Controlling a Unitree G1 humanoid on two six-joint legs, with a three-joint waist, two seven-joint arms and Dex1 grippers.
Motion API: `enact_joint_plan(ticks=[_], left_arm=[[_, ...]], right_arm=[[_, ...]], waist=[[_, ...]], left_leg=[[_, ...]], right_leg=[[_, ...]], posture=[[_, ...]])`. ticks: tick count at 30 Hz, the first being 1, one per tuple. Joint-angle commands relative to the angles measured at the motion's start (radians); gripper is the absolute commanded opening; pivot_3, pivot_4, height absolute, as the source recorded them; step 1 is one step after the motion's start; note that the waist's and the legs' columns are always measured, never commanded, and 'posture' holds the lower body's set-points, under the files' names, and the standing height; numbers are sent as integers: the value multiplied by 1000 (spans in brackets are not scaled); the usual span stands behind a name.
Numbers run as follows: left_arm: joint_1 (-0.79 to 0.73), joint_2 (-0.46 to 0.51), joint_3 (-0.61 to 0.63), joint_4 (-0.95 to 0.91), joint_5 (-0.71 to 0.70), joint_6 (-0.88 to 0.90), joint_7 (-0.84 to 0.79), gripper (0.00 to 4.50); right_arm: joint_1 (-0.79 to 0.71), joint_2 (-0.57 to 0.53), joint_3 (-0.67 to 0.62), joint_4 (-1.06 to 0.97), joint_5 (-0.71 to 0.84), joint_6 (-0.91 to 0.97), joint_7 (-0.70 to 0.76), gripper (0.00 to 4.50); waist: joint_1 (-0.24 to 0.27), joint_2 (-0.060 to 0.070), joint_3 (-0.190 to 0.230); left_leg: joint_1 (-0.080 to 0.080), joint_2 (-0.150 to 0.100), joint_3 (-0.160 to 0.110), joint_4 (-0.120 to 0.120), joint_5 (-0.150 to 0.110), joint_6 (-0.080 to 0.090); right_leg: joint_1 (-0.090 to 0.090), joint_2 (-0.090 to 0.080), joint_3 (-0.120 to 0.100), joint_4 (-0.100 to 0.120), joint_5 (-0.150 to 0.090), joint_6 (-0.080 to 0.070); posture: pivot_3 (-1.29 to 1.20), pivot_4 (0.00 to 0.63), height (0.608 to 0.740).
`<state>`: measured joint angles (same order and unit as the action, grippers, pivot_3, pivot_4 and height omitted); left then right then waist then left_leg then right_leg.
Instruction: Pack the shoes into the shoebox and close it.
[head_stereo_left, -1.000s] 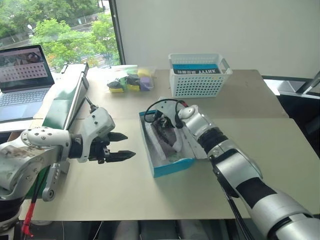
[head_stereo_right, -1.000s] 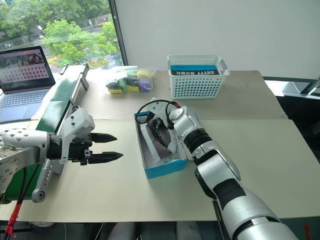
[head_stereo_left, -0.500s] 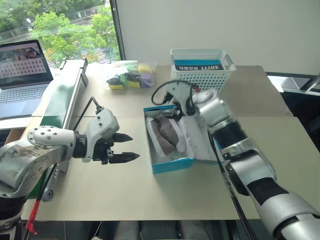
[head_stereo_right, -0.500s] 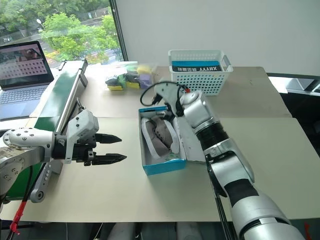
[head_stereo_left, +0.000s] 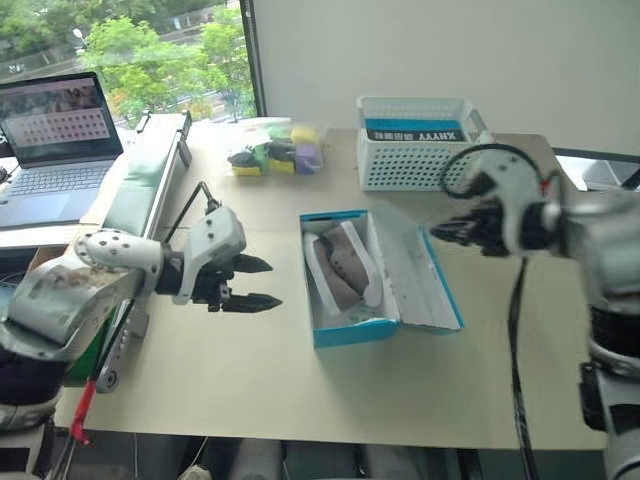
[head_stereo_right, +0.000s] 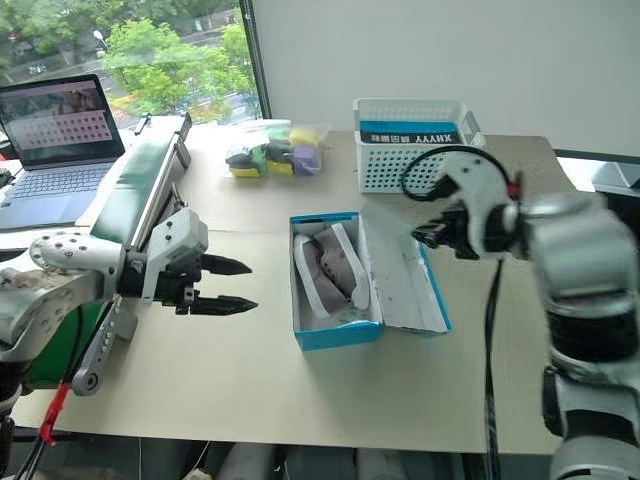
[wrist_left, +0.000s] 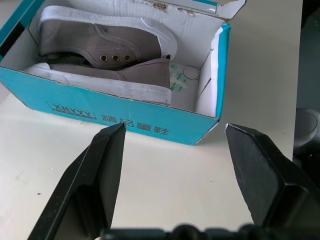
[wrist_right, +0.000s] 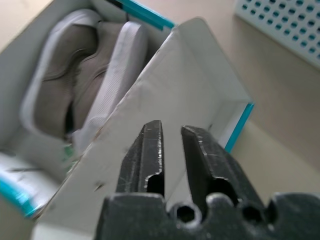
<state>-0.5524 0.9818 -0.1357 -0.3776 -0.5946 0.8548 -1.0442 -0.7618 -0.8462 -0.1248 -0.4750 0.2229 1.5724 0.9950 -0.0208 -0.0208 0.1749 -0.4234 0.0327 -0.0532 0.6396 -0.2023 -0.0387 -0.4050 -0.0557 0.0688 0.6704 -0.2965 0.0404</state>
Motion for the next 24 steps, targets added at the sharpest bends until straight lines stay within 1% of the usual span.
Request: enact_joint_plan(ticks=[1,2,3,4,6,7,8,10,11,13,15,19,21,24], left_arm=[[-54,-16,-49,36,39,-62,-80,3376],[-82,-20,-66,65,53,-79,-109,3376],[-102,-24,-79,88,65,-92,-130,3376],[-124,-23,-94,113,86,-112,-151,3376],[-149,-19,-110,147,114,-135,-185,3376],[-158,-16,-114,156,121,-143,-204,3376],[-167,-14,-115,161,124,-145,-221,3376],[-178,-12,-119,171,136,-156,-246,3376],[-180,-12,-120,174,144,-160,-252,3376],[-185,-12,-117,175,152,-157,-261,3376],[-188,-8,-113,169,155,-150,-275,3376],[-199,-6,-110,169,166,-142,-291,3376],[-207,-3,-109,170,172,-137,-299,3376],[-217,11,-112,172,187,-139,-313,3376]], right_arm=[[202,4,-177,-161,114,42,-16,21],[312,34,-215,-206,125,42,-30,21],[387,57,-242,-236,139,42,-46,21],[460,115,-279,-252,142,42,-73,21],[549,209,-323,-269,160,42,-114,21],[586,296,-366,-259,178,42,-130,21],[645,331,-366,-256,175,42,-144,21],[810,324,-287,-246,153,-42,-180,21],[856,319,-263,-245,151,-73,-190,21],[868,396,-308,-236,183,-76,-210,21],[868,477,-339,-211,210,-92,-233,21],[864,555,-321,-139,214,-181,-288,21],[831,619,-339,-78,215,-242,-331,21],[745,736,-409,46,234,-339,-418,21]], waist=[[-7,-2,-1],[-7,-2,-1],[-5,-3,-1],[-2,-3,-1],[0,-2,-1],[-4,-2,0],[-7,-2,0],[-6,-2,0],[-3,-2,0],[-1,-2,0],[-16,-2,0],[-23,-2,0],[-24,-2,0],[-26,-2,0]], left_leg=[[0,0,-1,0,0,0],[1,1,-1,0,0,0],[1,1,-1,0,0,0],[1,0,-1,1,0,0],[0,0,-1,1,0,0],[-1,0,0,2,0,0],[0,0,1,3,0,0],[0,0,0,3,0,0],[0,0,0,3,0,0],[0,0,0,3,0,0],[1,0,1,5,0,0],[7,0,0,4,0,0],[8,0,0,4,0,0],[8,1,1,4,0,0]], right_leg=[[1,1,0,0,0,0],[2,1,0,0,0,0],[3,1,0,-1,0,0],[3,1,0,-1,0,0],[2,1,0,-1,0,0],[2,1,0,0,0,0],[2,0,2,1,0,0],[3,1,1,1,0,0],[2,0,1,2,-1,1],[2,1,0,1,-1,1],[3,1,2,2,-1,1],[9,1,2,4,-2,2],[10,1,2,3,-4,5],[10,1,2,3,-2,3]], posture=[[0,150,740],[0,150,740],[0,150,740],[0,150,740],[0,150,740],[0,150,740],[0,150,740],[0,150,740],[0,150,740],[0,150,740],[0,150,740],[0,150,740],[0,150,740],[0,150,740]])
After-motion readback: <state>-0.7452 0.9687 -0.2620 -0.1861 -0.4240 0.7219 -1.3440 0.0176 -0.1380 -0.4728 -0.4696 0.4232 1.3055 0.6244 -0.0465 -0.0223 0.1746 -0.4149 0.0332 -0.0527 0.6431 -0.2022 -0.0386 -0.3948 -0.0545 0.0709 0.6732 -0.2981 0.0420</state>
